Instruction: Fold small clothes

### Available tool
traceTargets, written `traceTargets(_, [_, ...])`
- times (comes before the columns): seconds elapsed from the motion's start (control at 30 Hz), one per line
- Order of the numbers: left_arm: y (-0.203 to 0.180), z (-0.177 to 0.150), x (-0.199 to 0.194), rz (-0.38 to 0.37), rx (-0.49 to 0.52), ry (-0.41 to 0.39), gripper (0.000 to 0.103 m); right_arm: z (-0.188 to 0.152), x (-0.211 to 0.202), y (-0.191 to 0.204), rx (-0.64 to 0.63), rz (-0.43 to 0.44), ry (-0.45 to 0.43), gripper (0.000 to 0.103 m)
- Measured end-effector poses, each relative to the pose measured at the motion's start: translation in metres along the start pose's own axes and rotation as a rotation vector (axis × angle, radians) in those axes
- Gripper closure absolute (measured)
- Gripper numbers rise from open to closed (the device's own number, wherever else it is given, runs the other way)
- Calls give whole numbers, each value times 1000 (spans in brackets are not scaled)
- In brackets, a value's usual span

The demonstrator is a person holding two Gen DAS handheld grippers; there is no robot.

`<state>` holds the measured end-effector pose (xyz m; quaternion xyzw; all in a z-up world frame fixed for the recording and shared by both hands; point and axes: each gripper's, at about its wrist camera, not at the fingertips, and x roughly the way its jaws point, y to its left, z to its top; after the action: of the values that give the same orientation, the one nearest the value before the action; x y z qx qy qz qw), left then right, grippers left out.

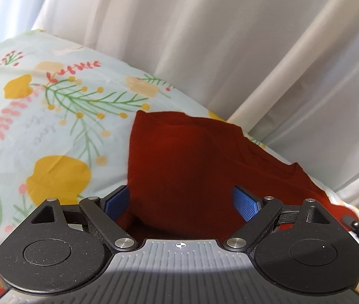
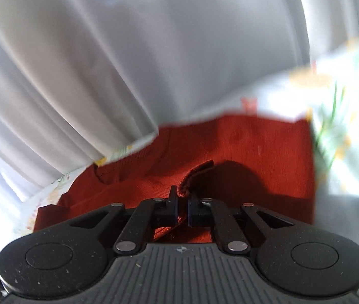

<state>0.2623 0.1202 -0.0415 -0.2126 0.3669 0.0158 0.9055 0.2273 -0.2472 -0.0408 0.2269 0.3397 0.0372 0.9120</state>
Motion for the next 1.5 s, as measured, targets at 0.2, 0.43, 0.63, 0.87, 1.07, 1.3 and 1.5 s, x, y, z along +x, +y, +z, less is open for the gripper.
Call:
traceTargets(0.2, [-14, -1, 15, -8, 61, 23, 11, 8, -6, -9, -122, -163, -22, 96])
traceTargets(0.43, [-59, -17, 45, -50, 239, 66, 11, -2, -18, 11, -99, -93, -101, 77])
traceTargets(0.63, [-74, -24, 72, 32, 365, 45, 2, -24, 43, 39, -260, -58, 38, 79])
traceTargets(0.87, [-66, -17, 89, 82, 371, -7, 0, -12, 63, 25, -298, -196, -56, 94])
traceTargets(1.07, [-50, -24, 80, 2, 366, -50, 0, -7, 34, 13, -112, -80, 30, 86])
traceTargets(1.3, [-53, -31, 79, 6, 387, -73, 0, -42, -2, -1, -56, -17, 46, 86])
traceTargets(1.5, [-51, -39, 68, -3, 433, -59, 0, -34, -6, -11, 105, -25, 88, 86])
